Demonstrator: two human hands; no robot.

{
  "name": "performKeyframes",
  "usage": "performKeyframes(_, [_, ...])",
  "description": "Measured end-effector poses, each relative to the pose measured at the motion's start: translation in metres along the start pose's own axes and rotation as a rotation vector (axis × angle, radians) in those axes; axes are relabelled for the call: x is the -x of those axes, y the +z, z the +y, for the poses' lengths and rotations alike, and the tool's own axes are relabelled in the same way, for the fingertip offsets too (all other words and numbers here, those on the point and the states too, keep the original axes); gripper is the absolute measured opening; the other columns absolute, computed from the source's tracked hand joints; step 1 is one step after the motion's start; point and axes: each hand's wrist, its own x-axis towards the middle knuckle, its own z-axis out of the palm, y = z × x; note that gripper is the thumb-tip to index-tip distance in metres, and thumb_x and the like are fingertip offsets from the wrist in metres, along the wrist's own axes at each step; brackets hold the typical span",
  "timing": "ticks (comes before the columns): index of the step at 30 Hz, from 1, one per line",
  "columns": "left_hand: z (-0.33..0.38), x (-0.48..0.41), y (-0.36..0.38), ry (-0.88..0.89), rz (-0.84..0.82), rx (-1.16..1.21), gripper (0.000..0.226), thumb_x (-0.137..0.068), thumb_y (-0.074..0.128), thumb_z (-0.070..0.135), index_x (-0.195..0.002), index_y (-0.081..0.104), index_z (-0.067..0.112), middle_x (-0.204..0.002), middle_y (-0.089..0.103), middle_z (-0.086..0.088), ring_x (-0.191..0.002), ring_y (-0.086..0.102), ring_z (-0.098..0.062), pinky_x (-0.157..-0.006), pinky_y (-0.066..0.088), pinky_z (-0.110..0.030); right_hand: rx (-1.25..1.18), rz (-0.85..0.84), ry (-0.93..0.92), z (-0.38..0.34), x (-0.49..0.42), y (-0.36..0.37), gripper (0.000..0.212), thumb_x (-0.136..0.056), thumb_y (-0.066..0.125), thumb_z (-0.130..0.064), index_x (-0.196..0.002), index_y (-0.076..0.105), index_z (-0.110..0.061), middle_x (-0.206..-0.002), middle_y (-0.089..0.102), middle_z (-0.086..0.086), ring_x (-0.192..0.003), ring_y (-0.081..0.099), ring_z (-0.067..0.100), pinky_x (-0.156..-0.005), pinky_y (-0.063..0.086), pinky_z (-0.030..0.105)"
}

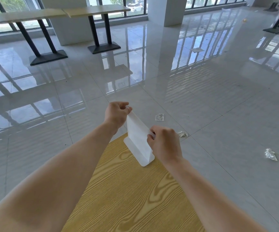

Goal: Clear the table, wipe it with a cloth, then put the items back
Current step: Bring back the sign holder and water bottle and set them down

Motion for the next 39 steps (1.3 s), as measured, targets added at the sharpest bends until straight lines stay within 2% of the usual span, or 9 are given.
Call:
performKeyframes(4, [0.002, 0.0, 0.001, 0.004, 0.005, -0.012, 0.028, -0.091, 0.073, 0.02, -0.118, 0.072, 0.012, -0.1, 0.073, -0.002, -0.098, 0.069, -0.019, -0.099, 0.054, -0.038, 0.007, -0.015, 0.005, -0.001, -0.003, 0.002, 0.016, -0.081, 0.064, -0.011, -0.068, 0.057, -0.009, -0.057, 0.053, 0.001, -0.054, 0.048, 0.025, -0.05, 0.028, 0.028])
performKeyframes(14, [0.005, 0.004, -0.005, -0.001, 0.002, -0.057, 0.033, -0.092, 0.073, 0.022, -0.122, 0.069, 0.012, -0.102, 0.072, -0.002, -0.099, 0.069, -0.02, -0.099, 0.054, -0.039, -0.011, -0.02, 0.027, -0.003, -0.005, -0.001, 0.011, -0.081, 0.063, -0.011, -0.071, 0.061, -0.008, -0.058, 0.055, 0.002, -0.054, 0.045, 0.026, -0.049, 0.025, 0.027])
performKeyframes(17, [0.007, 0.007, -0.005, -0.017, -0.01, -0.052, 0.041, -0.092, 0.071, 0.025, -0.13, 0.064, 0.011, -0.104, 0.07, -0.002, -0.103, 0.067, -0.022, -0.101, 0.052, -0.041, -0.025, -0.033, 0.015, -0.003, -0.005, -0.003, 0.011, -0.083, 0.068, -0.019, -0.079, 0.066, -0.009, -0.066, 0.064, 0.003, -0.06, 0.054, 0.026, -0.056, 0.035, 0.027])
performKeyframes(20, [0.012, 0.014, -0.007, -0.026, -0.017, -0.04, 0.048, -0.097, 0.064, 0.031, -0.139, 0.056, 0.01, -0.101, 0.069, 0.005, -0.111, 0.065, -0.026, -0.106, 0.048, -0.044, -0.029, -0.029, 0.0, -0.003, -0.003, -0.007, 0.039, -0.082, 0.074, -0.049, -0.098, 0.073, -0.013, -0.083, 0.074, 0.001, -0.075, 0.068, 0.02, -0.066, 0.049, 0.03])
performKeyframes(22, [0.015, 0.019, -0.011, -0.02, -0.024, -0.065, 0.05, -0.1, 0.058, 0.034, -0.143, 0.051, 0.01, -0.12, 0.069, -0.002, -0.119, 0.061, -0.028, -0.109, 0.044, -0.045, -0.056, -0.012, 0.01, -0.004, -0.001, -0.013, 0.05, -0.083, 0.071, -0.055, -0.108, 0.072, -0.012, -0.088, 0.075, 0.003, -0.081, 0.069, 0.02, -0.072, 0.052, 0.032])
performKeyframes(24, [0.017, 0.024, -0.018, -0.007, -0.03, -0.122, 0.05, -0.101, 0.054, 0.033, -0.145, 0.049, 0.01, -0.137, 0.062, -0.009, -0.127, 0.056, -0.027, -0.112, 0.04, -0.043, -0.081, -0.001, 0.039, -0.002, 0.001, -0.019, 0.051, -0.087, 0.067, -0.054, -0.112, 0.071, -0.01, -0.09, 0.075, 0.003, -0.085, 0.069, 0.02, -0.074, 0.05, 0.029])
performKeyframes(31, [0.015, 0.049, -0.056, 0.077, -0.151, -0.553, 0.058, -0.1, 0.054, 0.026, -0.153, 0.036, 0.015, -0.15, 0.049, -0.012, -0.138, 0.045, -0.032, -0.112, 0.037, -0.044, -0.074, -0.023, 0.059, -0.005, 0.004, -0.037, 0.039, -0.096, 0.056, -0.048, -0.097, 0.073, -0.013, -0.085, 0.073, -0.002, -0.079, 0.067, 0.017, -0.068, 0.041, 0.026])
performKeyframes(34, [0.017, 0.065, -0.073, 0.137, -0.188, -0.723, 0.062, -0.099, 0.056, 0.024, -0.155, 0.031, 0.014, -0.155, 0.042, -0.013, -0.141, 0.04, -0.033, -0.112, 0.036, -0.046, -0.057, -0.019, 0.05, -0.012, 0.007, -0.045, 0.036, -0.097, 0.057, -0.045, -0.1, 0.074, -0.014, -0.089, 0.075, -0.002, -0.082, 0.069, 0.018, -0.07, 0.047, 0.028])
performKeyframes(39, [0.023, 0.099, -0.1, 0.195, -0.229, -0.877, 0.064, -0.1, 0.055, 0.025, -0.156, 0.025, 0.014, -0.151, 0.042, -0.013, -0.137, 0.043, -0.032, -0.106, 0.039, -0.042, -0.026, -0.005, -0.005, -0.032, 0.018, -0.059, 0.029, -0.093, 0.065, -0.033, -0.109, 0.072, -0.011, -0.098, 0.076, 0.003, -0.091, 0.071, 0.024, -0.081, 0.056, 0.038])
